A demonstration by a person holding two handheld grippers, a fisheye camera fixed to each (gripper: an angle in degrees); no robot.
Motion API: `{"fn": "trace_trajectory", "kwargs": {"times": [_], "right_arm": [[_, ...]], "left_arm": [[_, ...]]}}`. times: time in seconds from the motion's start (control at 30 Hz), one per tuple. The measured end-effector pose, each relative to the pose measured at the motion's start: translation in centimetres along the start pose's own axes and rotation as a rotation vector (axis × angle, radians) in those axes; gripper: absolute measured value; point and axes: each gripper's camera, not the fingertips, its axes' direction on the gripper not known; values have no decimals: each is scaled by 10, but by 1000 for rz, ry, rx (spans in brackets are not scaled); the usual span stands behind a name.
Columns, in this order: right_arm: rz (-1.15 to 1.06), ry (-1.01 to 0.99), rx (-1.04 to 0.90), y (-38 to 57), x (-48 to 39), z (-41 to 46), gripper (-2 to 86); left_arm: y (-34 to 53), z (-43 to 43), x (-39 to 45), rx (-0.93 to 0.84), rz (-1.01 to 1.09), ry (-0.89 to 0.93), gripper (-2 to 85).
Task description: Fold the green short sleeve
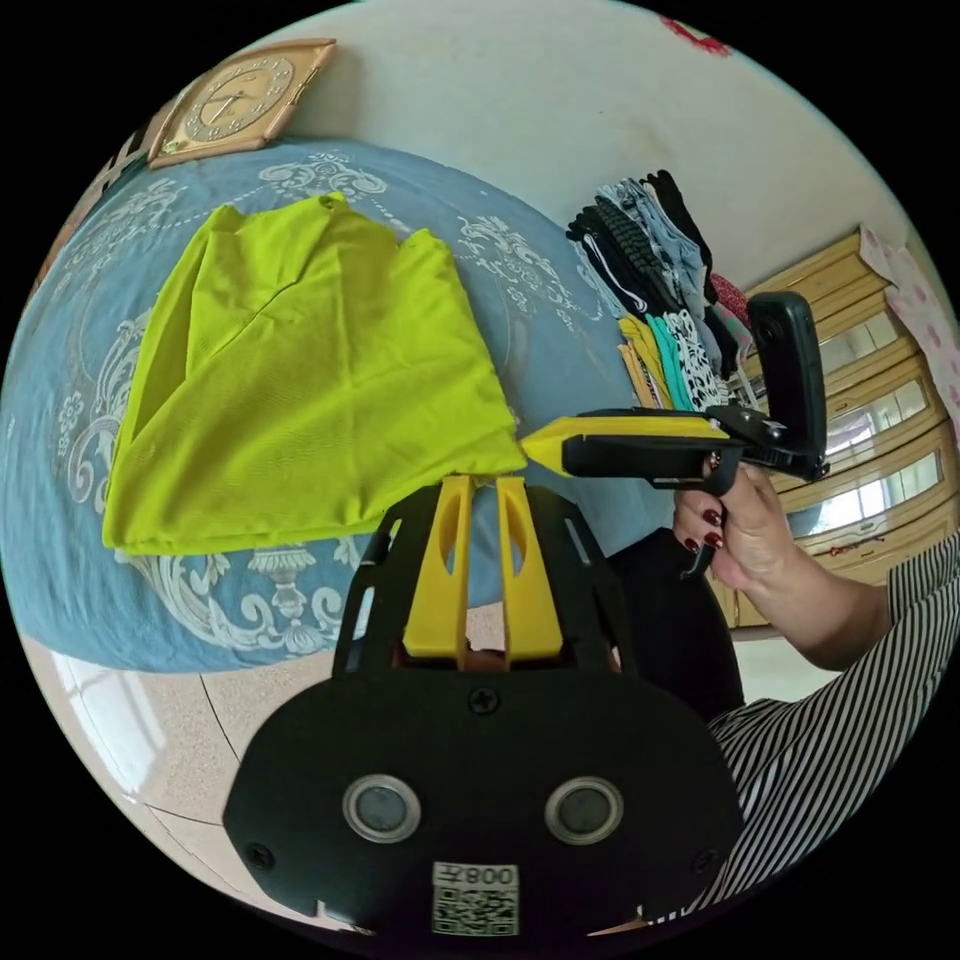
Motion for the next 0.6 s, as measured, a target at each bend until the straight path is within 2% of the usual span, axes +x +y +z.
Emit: {"fn": "trace_trajectory", "kwargs": {"times": [0.17,0.3,0.6], "right_arm": [[2,-17,-7,0,8,0,19],[3,-27,-15,-5,9,3,19],[24,-43,-11,-9,14,-2,32]], "left_arm": [[8,7,11,25,-23,-59,61],[-2,29,17,-42,-6,-64,66],[-8,50,31,-43,5,-56,28]]}}
